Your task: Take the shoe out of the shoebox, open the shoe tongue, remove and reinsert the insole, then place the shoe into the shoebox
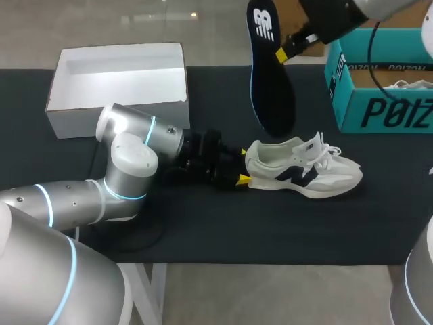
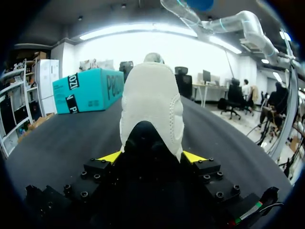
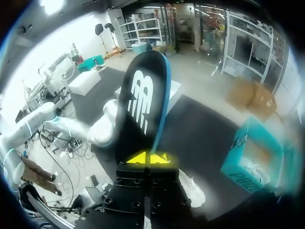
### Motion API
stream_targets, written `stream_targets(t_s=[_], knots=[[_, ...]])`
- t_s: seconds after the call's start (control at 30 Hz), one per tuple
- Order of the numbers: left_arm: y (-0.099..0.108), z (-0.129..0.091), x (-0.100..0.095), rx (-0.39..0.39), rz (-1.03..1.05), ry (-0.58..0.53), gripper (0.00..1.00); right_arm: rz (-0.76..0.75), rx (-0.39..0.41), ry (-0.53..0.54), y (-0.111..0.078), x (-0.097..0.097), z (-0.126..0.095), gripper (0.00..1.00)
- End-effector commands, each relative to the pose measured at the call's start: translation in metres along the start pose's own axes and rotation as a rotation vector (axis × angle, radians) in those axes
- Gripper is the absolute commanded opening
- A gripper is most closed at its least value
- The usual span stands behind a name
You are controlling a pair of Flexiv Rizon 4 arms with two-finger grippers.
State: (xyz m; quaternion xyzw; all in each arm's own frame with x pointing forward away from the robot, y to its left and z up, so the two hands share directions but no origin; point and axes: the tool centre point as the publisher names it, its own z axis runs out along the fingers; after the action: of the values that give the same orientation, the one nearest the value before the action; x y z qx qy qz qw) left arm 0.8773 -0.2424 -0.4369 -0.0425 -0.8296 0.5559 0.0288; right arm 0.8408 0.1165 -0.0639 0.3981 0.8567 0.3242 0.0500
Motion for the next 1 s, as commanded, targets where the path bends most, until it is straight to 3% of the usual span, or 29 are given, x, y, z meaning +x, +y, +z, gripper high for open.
stream_targets(t_s=[0.03, 0.2, 0.5, 0.83, 1.0], knots=[[0.004, 0.001, 0.0, -0.005, 0.0, 0.002, 0.0, -0.015, -0.012, -0.03, -0.013, 0.024, -0.036, 0.0], [0.004, 0.001, 0.0, -0.005, 0.0, 0.002, 0.0, -0.038, -0.031, -0.021, -0.024, 0.046, -0.069, 0.0], [0.004, 0.001, 0.0, -0.005, 0.0, 0.002, 0.0, -0.04, -0.047, -0.049, -0.042, 0.072, -0.11, 0.0], [0.004, 0.001, 0.0, -0.005, 0.0, 0.002, 0.0, -0.022, -0.061, -0.114, -0.058, 0.083, -0.151, 0.0], [0.004, 0.001, 0.0, -0.005, 0.0, 0.002, 0.0, -0.014, -0.054, -0.139, -0.061, 0.091, -0.158, 0.0]])
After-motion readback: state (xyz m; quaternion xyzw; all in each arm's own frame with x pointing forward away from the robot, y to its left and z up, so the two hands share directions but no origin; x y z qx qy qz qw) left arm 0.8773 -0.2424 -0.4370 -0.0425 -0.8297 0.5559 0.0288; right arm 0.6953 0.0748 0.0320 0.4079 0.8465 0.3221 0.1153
